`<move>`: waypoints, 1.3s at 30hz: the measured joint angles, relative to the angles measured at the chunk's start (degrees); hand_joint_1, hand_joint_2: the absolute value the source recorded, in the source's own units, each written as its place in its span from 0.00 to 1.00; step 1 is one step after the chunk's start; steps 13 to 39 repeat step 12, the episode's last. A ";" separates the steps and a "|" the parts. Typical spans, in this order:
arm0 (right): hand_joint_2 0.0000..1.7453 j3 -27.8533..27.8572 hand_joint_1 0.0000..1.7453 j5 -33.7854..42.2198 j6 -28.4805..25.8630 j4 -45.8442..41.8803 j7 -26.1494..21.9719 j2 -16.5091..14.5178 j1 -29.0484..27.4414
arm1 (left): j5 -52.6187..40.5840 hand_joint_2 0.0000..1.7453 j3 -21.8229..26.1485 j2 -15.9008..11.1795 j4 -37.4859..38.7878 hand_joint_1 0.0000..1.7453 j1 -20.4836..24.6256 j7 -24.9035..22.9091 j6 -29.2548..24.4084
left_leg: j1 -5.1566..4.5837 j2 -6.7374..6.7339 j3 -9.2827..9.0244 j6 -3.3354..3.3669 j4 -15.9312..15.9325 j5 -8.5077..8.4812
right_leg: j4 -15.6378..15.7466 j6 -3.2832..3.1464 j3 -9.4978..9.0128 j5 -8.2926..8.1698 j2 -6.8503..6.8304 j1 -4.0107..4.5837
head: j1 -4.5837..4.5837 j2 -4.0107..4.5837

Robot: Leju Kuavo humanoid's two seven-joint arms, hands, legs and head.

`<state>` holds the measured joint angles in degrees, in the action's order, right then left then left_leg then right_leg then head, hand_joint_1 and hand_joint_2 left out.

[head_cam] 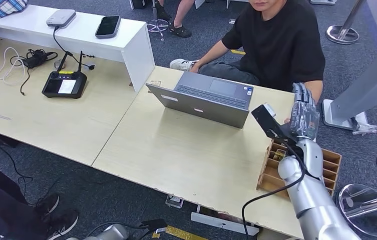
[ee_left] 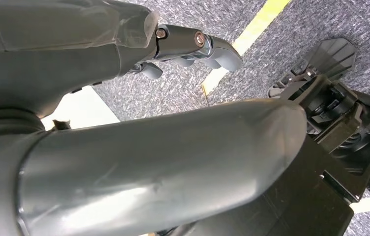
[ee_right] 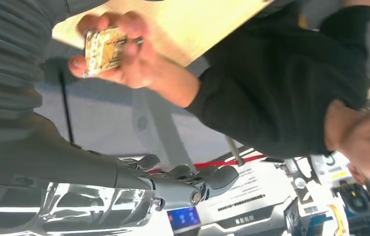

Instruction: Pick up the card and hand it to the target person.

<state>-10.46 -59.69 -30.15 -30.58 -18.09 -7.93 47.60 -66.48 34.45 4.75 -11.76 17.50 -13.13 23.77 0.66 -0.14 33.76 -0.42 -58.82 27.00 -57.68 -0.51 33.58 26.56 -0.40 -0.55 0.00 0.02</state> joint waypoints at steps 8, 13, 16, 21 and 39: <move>1.00 5.04 0.00 22.39 4.76 -17.52 -12.47 0.14 -12.52 | 0.61 0.00 0.03 -0.55 0.00 0.00 -1.06 0.98 -0.91 | 0.00 0.01 0.01 0.03 0.00 0.05 | 0.02 0.04 0.02 0.04 -0.01 0.00 | 0.00 0.00; 1.00 6.11 0.00 24.57 5.61 -24.24 -12.91 0.47 -17.43 | 0.67 0.00 0.08 -0.79 0.00 0.00 -1.48 1.02 -0.93 | 0.00 -0.06 0.01 0.04 0.00 0.07 | 0.02 0.05 0.03 0.05 0.04 0.00 | 0.00 0.00; 1.00 6.11 0.00 24.57 5.61 -24.24 -12.91 0.47 -17.43 | 0.67 0.00 0.08 -0.79 0.00 0.00 -1.48 1.02 -0.93 | 0.00 -0.06 0.01 0.04 0.00 0.07 | 0.02 0.05 0.03 0.05 0.04 0.00 | 0.00 0.00; 1.00 6.11 0.00 24.57 5.61 -24.24 -12.91 0.47 -17.43 | 0.67 0.00 0.08 -0.79 0.00 0.00 -1.48 1.02 -0.93 | 0.00 -0.06 0.01 0.04 0.00 0.07 | 0.02 0.05 0.03 0.05 0.04 0.00 | 0.00 0.00; 1.00 6.11 0.00 24.57 5.61 -24.24 -12.91 0.47 -17.43 | 0.67 0.00 0.08 -0.79 0.00 0.00 -1.48 1.02 -0.93 | 0.00 -0.06 0.01 0.04 0.00 0.07 | 0.02 0.05 0.03 0.05 0.04 0.00 | 0.00 0.00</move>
